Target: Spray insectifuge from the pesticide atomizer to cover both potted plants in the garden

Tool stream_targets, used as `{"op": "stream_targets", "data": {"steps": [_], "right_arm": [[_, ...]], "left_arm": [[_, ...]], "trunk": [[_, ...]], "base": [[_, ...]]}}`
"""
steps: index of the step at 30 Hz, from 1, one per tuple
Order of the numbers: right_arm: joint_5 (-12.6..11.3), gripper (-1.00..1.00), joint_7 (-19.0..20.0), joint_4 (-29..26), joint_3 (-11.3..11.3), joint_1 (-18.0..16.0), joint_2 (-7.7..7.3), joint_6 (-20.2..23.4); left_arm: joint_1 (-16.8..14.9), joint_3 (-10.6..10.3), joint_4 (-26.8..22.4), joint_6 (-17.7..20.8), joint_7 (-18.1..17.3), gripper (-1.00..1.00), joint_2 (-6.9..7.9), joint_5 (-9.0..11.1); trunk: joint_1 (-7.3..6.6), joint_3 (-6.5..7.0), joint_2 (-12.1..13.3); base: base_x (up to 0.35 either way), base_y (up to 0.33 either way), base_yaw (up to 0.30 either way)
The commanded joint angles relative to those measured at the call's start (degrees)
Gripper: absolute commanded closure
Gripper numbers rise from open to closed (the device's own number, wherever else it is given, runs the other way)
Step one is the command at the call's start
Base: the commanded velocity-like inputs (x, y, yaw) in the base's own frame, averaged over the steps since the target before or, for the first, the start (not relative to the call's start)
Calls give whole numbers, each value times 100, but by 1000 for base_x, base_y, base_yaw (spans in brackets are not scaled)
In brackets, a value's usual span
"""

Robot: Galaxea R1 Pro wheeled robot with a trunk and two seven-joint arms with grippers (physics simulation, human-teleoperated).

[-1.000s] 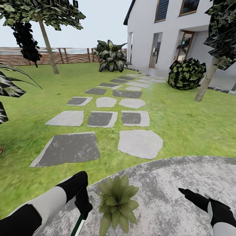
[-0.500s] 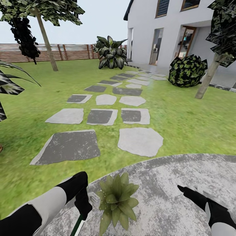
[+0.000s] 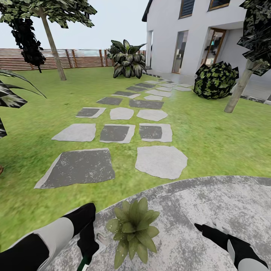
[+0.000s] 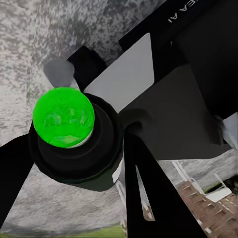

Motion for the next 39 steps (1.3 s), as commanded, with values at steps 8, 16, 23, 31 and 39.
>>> {"op": "stream_targets", "data": {"steps": [8,16,23,31,39], "right_arm": [[35,-100,40,-6,-57,-7,2,45],[35,-100,39,-6,-57,-7,-3,56],[35,-100,33,-6,-57,-7,-3,62],[38,-100,48,-6,-54,-7,-3,62],[43,-100,41,-6,-48,-7,-3,61]], "left_arm": [[1,31,-27,46,-59,100,-216,-58],[1,19,-16,56,-62,100,-562,-54],[1,20,255,48,-62,100,-544,-49],[2,20,269,47,-62,100,-543,-50],[1,19,264,47,-62,100,-543,-59]], "trunk": [[-1,-5,-2],[-1,-5,-2],[-1,-5,-2],[-1,-13,-2],[-1,-17,-2]], "base": [[0,0,0],[0,0,-1],[0,0,-124],[-8,0,-27],[-259,0,-10]]}}
